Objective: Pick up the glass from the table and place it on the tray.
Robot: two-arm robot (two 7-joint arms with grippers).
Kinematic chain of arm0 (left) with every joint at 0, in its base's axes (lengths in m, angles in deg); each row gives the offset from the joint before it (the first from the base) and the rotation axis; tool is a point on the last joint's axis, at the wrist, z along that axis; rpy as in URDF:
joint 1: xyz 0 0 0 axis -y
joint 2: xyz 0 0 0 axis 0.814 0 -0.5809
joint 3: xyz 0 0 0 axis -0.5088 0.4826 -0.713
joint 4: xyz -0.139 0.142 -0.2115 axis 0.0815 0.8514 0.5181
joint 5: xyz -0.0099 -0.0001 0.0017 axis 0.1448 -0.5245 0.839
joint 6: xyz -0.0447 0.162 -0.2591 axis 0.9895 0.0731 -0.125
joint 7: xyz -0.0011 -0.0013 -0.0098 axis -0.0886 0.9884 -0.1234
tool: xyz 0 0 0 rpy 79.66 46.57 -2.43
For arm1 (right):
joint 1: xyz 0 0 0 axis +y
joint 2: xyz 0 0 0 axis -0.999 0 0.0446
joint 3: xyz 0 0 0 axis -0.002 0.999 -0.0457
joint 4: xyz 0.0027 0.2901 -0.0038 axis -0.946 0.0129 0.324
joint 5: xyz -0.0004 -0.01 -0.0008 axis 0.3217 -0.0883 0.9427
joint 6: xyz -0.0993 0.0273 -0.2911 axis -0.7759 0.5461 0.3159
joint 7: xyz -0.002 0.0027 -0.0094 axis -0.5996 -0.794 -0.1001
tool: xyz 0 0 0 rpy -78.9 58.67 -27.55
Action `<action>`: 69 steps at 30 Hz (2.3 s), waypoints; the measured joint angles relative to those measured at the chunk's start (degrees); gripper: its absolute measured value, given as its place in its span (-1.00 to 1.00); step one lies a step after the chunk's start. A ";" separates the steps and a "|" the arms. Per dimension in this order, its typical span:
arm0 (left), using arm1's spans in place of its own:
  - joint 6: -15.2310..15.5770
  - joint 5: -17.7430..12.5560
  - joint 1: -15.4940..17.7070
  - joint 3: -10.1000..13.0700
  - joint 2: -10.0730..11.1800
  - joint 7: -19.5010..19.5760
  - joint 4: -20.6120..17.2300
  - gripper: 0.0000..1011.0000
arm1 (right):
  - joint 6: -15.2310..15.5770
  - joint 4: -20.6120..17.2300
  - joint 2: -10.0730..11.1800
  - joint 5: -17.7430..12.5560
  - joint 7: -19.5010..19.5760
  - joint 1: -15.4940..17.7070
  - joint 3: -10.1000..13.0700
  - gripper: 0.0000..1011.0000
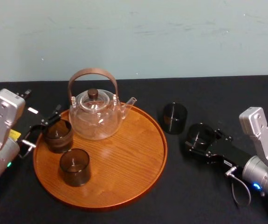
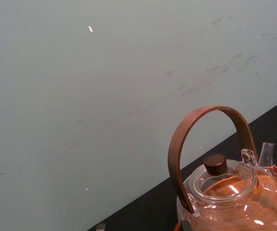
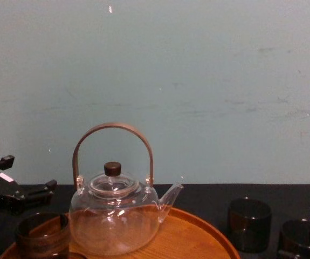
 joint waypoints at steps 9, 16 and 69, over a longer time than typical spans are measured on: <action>0.00 0.00 0.00 0.00 0.00 0.00 0.00 0.98 | 0.10 -5.32 1.24 -0.64 -0.15 2.27 0.14 0.79; 0.00 0.00 0.00 0.00 0.00 0.00 0.00 0.98 | 0.35 -10.54 2.37 -0.69 -1.38 3.66 -1.55 0.79; 0.00 0.00 0.01 0.00 0.00 0.00 0.00 0.98 | 2.63 -8.20 -3.02 4.23 -4.19 -2.97 -16.23 0.79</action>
